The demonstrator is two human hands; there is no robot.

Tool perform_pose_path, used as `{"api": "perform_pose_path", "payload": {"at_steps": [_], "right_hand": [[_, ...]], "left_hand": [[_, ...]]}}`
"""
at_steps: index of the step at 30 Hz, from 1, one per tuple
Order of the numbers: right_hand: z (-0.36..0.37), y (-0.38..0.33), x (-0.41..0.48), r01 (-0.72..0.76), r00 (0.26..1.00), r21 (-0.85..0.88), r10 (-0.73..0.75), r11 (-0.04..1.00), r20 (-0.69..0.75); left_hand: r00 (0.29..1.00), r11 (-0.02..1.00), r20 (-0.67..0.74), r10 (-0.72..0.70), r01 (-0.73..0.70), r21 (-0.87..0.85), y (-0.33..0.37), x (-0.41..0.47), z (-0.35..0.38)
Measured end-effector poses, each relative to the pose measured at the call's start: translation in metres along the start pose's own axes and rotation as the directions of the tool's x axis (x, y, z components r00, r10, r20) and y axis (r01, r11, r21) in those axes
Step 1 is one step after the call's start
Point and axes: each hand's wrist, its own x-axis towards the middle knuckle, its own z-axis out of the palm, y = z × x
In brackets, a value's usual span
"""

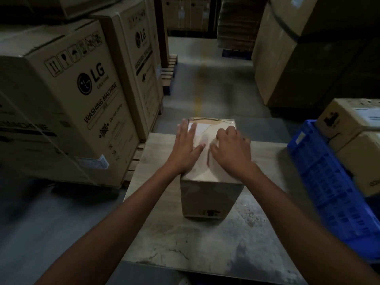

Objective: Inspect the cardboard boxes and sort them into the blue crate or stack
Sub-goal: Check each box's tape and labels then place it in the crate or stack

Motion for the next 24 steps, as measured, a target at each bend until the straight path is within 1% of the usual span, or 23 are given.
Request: {"api": "perform_pose_path", "payload": {"at_steps": [1, 2, 3, 4, 5, 7, 9, 11, 13, 15, 16, 20, 22, 24], "right_hand": [[0.002, -0.002, 0.005, 0.008, 1.000, 0.018, -0.008, 1.000, 0.011], [0.004, -0.004, 0.009, 0.033, 0.999, 0.034, -0.034, 0.999, 0.020], [0.009, -0.005, 0.010, 0.060, 0.998, 0.042, -0.061, 0.997, 0.023], [0.014, -0.004, 0.009, 0.078, 0.997, 0.047, -0.079, 0.996, 0.019], [0.018, -0.002, 0.008, 0.081, 0.997, 0.059, -0.082, 0.995, 0.011], [0.020, 0.008, 0.006, 0.078, 0.996, 0.109, -0.075, 0.991, -0.039], [0.017, 0.021, 0.001, 0.114, 0.982, 0.202, -0.079, 0.973, -0.174], [0.012, 0.039, -0.005, 0.191, 0.939, 0.266, -0.098, 0.945, -0.329], [0.007, 0.059, -0.013, 0.238, 0.925, 0.273, -0.132, 0.932, -0.355], [0.005, 0.086, -0.019, 0.222, 0.935, 0.314, -0.111, 0.923, -0.337], [0.004, 0.100, -0.023, 0.190, 0.942, 0.358, -0.067, 0.914, -0.329], [0.000, 0.148, -0.044, 0.001, 0.952, 0.508, 0.155, 0.861, -0.264], [-0.005, 0.168, -0.051, -0.110, 0.949, 0.598, 0.263, 0.794, -0.174], [-0.007, 0.190, -0.054, -0.249, 0.933, 0.689, 0.359, 0.681, -0.017]], "left_hand": [[0.997, 0.989, -0.033, -0.068, 0.063, -0.133, -0.002, 0.005, 0.002], [0.988, 0.950, -0.039, -0.150, 0.133, -0.283, -0.004, 0.009, 0.003], [0.973, 0.882, -0.024, -0.230, 0.198, -0.428, -0.004, 0.013, 0.004], [0.958, 0.819, 0.000, -0.287, 0.246, -0.519, -0.004, 0.014, 0.006], [0.950, 0.787, 0.016, -0.313, 0.268, -0.556, -0.001, 0.014, 0.007], [0.950, 0.783, 0.025, -0.311, 0.271, -0.560, 0.006, 0.012, 0.011], [0.956, 0.776, 0.009, -0.293, 0.244, -0.582, 0.018, 0.014, 0.016], [0.962, 0.734, 0.020, -0.272, 0.220, -0.643, 0.036, 0.019, 0.023], [0.971, 0.682, 0.048, -0.233, 0.198, -0.704, 0.056, 0.024, 0.033], [0.981, 0.707, 0.049, -0.188, 0.170, -0.686, 0.070, 0.030, 0.048], [0.984, 0.749, 0.042, -0.174, 0.160, -0.643, 0.074, 0.032, 0.057], [0.999, 0.932, 0.036, -0.032, 0.042, -0.360, 0.088, 0.032, 0.092], [0.996, 0.984, 0.090, 0.000, 0.016, -0.180, 0.088, 0.029, 0.112], [0.986, 1.000, 0.168, -0.007, 0.011, -0.021, 0.078, 0.026, 0.132]]}}
